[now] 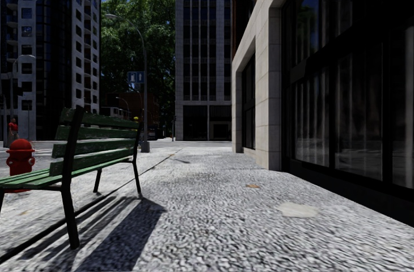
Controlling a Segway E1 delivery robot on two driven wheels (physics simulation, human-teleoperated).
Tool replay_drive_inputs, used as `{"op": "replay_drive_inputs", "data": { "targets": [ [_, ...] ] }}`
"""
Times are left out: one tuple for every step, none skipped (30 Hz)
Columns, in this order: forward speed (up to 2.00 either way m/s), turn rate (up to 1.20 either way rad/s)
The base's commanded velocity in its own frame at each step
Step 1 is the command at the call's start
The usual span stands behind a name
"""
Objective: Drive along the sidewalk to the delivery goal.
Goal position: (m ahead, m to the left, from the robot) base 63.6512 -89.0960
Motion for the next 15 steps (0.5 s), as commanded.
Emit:
{"op": "replay_drive_inputs", "data": {
  "targets": [
    [2.00,0.00],
    [2.00,0.00],
    [2.00,0.00],
    [2.00,0.00],
    [2.00,0.00],
    [2.00,0.00],
    [2.00,0.00],
    [2.00,0.00],
    [2.00,0.00],
    [2.00,0.00],
    [2.00,0.00],
    [2.00,0.00],
    [2.00,0.00],
    [2.00,0.00],
    [2.00,0.00]
  ]
}}
